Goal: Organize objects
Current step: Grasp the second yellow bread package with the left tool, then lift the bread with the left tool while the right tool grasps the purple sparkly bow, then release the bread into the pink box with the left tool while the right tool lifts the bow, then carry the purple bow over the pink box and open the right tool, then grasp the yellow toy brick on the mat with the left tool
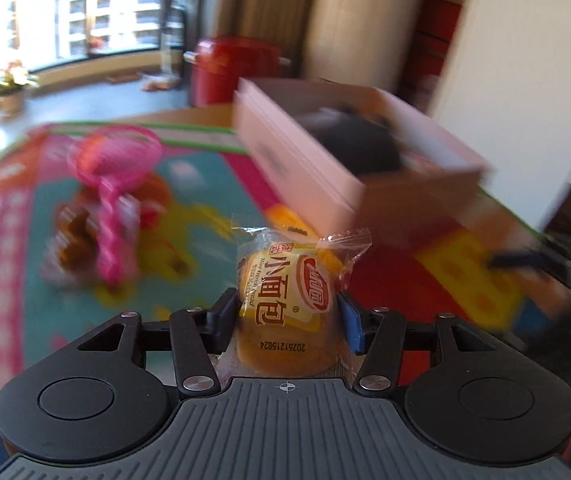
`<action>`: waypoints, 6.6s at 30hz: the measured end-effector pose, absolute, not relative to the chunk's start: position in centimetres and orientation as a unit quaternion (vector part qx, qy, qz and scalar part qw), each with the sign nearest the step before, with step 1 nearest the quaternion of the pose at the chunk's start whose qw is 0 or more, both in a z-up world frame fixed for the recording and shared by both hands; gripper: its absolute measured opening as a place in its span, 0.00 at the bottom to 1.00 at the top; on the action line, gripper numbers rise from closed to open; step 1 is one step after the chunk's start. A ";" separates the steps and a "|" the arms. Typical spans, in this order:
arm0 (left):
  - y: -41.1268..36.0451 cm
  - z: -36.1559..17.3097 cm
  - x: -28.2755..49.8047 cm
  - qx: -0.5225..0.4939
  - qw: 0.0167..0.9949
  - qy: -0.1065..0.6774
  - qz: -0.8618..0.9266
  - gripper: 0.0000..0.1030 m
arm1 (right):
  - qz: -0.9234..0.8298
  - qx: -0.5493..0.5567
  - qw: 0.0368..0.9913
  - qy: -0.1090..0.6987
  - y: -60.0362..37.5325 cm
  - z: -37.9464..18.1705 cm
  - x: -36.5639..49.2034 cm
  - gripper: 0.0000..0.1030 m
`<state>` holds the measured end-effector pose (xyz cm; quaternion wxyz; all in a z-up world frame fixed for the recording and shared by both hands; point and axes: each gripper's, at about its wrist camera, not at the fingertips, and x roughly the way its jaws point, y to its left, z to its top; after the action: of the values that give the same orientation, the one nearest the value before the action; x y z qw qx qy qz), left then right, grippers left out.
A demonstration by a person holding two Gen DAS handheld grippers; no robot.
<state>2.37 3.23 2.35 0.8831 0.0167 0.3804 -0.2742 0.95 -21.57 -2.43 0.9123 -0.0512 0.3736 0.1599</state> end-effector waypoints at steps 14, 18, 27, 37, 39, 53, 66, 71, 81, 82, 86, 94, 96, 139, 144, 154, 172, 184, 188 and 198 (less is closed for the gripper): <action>11.1 7.6 -3.7 -0.140 0.940 0.266 -0.159 0.55 | 0.187 -0.039 0.910 0.369 -19.6 -1.2 -0.1 1.00; 12.7 6.8 -5.2 -0.124 0.947 0.284 -0.078 0.55 | 0.274 -0.037 0.893 0.356 -15.1 0.2 -1.7 1.00; 16.1 4.5 -6.8 -0.166 0.938 0.301 -0.049 0.55 | 0.320 -0.105 0.868 0.366 -5.0 -1.4 -2.9 0.95; 14.3 2.4 -6.7 -0.154 0.939 0.302 -0.059 0.55 | 0.253 -0.167 0.888 0.346 -6.3 -1.5 -2.5 0.89; 13.6 2.1 -6.6 -0.137 0.944 0.296 -0.055 0.55 | 0.224 -0.166 0.895 0.348 -8.5 -1.4 -2.1 0.94; 13.1 1.3 -6.2 -0.126 0.949 0.284 -0.061 0.55 | 0.249 -0.104 0.887 0.374 -8.4 -1.8 -1.0 0.94; 13.6 1.2 -6.3 -0.140 0.947 0.283 -0.064 0.55 | 0.258 -0.128 0.893 0.346 -7.9 -0.4 -2.1 0.60; 13.1 1.2 -6.2 -0.121 0.948 0.288 -0.060 0.55 | 0.240 -0.102 0.907 0.332 -12.1 1.5 -4.1 0.60; 8.7 2.4 -7.4 -0.069 0.942 0.317 -0.079 0.55 | 0.175 -0.052 0.930 0.319 -23.0 1.4 -7.0 0.60; 7.9 2.6 -7.7 -0.065 0.942 0.318 -0.091 0.55 | 0.168 -0.054 0.930 0.324 -23.5 0.9 -7.2 0.60; 4.6 3.4 -8.3 -0.046 0.937 0.318 -0.135 0.55 | 0.160 -0.056 0.920 0.352 -24.8 -1.3 -7.4 0.74; 0.8 3.7 -9.3 -0.009 0.925 0.328 -0.191 0.55 | 0.169 -0.072 0.925 0.333 -24.8 -2.6 -8.1 0.87; 0.4 3.5 -9.5 -0.001 0.923 0.332 -0.197 0.55 | 0.177 -0.065 0.925 0.331 -24.9 -2.5 -8.3 0.76; -5.8 7.0 9.3 -0.104 0.914 0.312 -0.236 0.53 | 0.118 -0.028 0.940 0.319 -25.3 0.6 -3.7 0.60; -6.9 6.3 12.6 -0.096 0.907 0.343 -0.223 0.57 | 0.119 -0.024 0.939 0.322 -25.3 0.6 -3.5 0.60; -1.5 8.1 8.1 -0.180 0.912 0.261 -0.260 0.53 | 0.126 -0.001 0.951 0.284 -26.5 5.3 -2.3 0.60; 5.5 3.4 7.6 -0.168 0.913 0.332 -0.165 0.53 | 0.056 0.024 0.969 0.239 -28.4 7.9 6.2 0.97; 2.2 1.7 10.3 -0.055 0.925 0.343 -0.155 0.49 | 0.078 0.030 0.936 0.341 -26.2 -1.8 3.6 0.97; 4.5 2.7 8.1 -0.085 0.937 0.303 -0.148 0.48 | 0.133 0.046 0.931 0.337 -24.7 -0.1 3.4 0.95; 1.2 1.9 2.6 -0.002 0.911 0.329 -0.248 0.45 | 0.148 -0.027 0.930 0.336 -18.1 -0.3 4.5 0.62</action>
<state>2.64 1.25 1.93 0.9114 -0.0018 0.3285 -0.2477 4.50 -18.12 -0.32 0.9296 -0.0273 0.3362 0.1483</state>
